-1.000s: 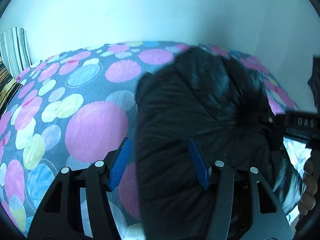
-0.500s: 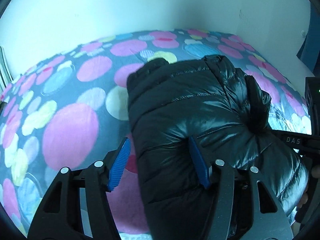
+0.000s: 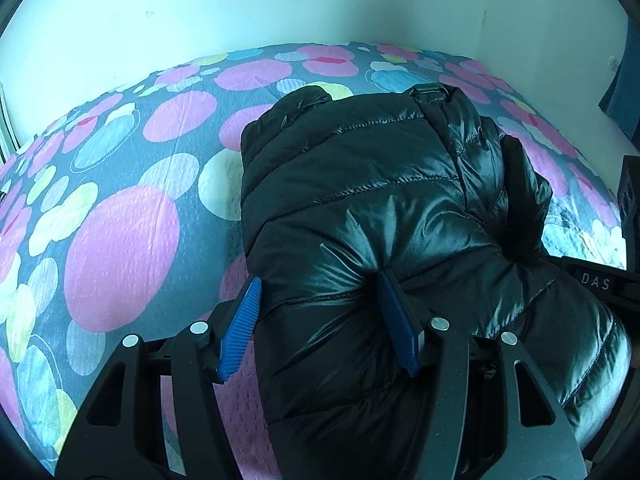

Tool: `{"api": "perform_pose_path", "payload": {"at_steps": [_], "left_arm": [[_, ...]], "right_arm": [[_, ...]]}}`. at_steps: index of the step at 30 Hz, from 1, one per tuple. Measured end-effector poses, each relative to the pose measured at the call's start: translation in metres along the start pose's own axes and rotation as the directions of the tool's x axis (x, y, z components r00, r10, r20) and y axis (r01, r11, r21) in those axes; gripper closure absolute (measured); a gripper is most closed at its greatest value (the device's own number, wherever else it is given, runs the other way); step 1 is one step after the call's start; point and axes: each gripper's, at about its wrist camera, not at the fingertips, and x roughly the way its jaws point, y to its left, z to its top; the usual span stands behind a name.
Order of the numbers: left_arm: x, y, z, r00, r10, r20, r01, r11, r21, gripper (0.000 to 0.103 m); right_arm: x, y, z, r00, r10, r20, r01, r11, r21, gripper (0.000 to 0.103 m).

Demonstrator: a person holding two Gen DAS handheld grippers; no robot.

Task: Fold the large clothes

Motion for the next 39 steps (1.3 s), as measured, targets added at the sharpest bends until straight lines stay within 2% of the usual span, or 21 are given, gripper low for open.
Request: {"api": "perform_pose_path", "payload": {"at_steps": [10,13,15,17,20,22,24,26,29,34,35,36,37,39], "left_arm": [[-0.010,0.004,0.003,0.999,-0.022,0.035,0.022,1.000,-0.003,0.043],[-0.020,0.011,0.006,0.998,-0.038,0.043,0.038,0.999,-0.009,0.039],[-0.026,0.022,0.009,0.996,-0.077,0.038,0.079,0.996,-0.051,0.035],[-0.028,0.042,0.013,0.992,-0.121,0.043,0.125,0.985,-0.117,0.033],[-0.023,0.069,0.020,0.992,-0.114,0.049,0.121,0.977,-0.174,0.033],[-0.014,0.084,0.025,0.992,-0.118,0.040,0.124,0.972,-0.198,0.033],[-0.002,0.095,0.031,0.984,-0.178,0.021,0.178,0.957,-0.229,0.032],[0.010,0.100,0.038,0.972,-0.235,0.008,0.229,0.939,-0.257,0.028],[0.026,0.098,0.045,0.957,-0.292,0.001,0.280,0.919,-0.278,0.026],[0.043,0.089,0.055,0.955,-0.297,-0.013,0.282,0.919,-0.275,0.025],[0.047,0.087,0.057,0.956,-0.291,-0.023,0.275,0.924,-0.264,0.025],[0.052,0.080,0.058,0.960,-0.279,-0.037,0.261,0.933,-0.248,0.026],[0.055,0.077,0.058,0.960,-0.275,-0.048,0.256,0.936,-0.242,0.028],[0.062,0.069,0.058,0.961,-0.268,-0.064,0.246,0.941,-0.234,0.034]], "right_arm": [[-0.015,-0.004,-0.001,1.000,0.028,0.010,-0.028,0.999,0.015,0.068],[-0.022,-0.001,-0.001,0.999,0.029,0.016,-0.029,1.000,-0.003,0.063],[-0.027,-0.001,0.000,0.999,0.025,0.025,-0.024,1.000,-0.011,0.051],[-0.033,0.000,0.002,0.999,0.030,0.024,-0.030,0.999,-0.012,0.046],[-0.049,0.006,0.005,1.000,0.013,0.027,-0.012,1.000,-0.019,0.039],[-0.067,0.012,0.012,0.998,0.021,0.062,-0.018,0.999,-0.037,0.035],[-0.079,0.018,0.023,0.994,0.041,0.099,-0.037,0.998,-0.045,0.026],[-0.077,0.022,0.040,0.992,0.057,0.110,-0.052,0.998,-0.045,0.023],[-0.059,0.027,0.062,0.995,0.017,0.101,-0.012,0.999,-0.051,0.023],[-0.016,0.016,0.076,0.999,-0.038,0.010,0.038,0.998,-0.043,0.023],[-0.009,0.008,0.076,1.000,-0.026,-0.007,0.026,1.000,-0.012,0.027],[-0.004,0.002,0.076,1.000,0.001,-0.025,0.000,1.000,0.014,0.043],[0.005,-0.007,0.073,0.998,0.037,-0.052,-0.034,0.998,0.059,0.048],[0.014,-0.014,0.069,0.997,0.041,-0.064,-0.037,0.997,0.075,0.055]]}}
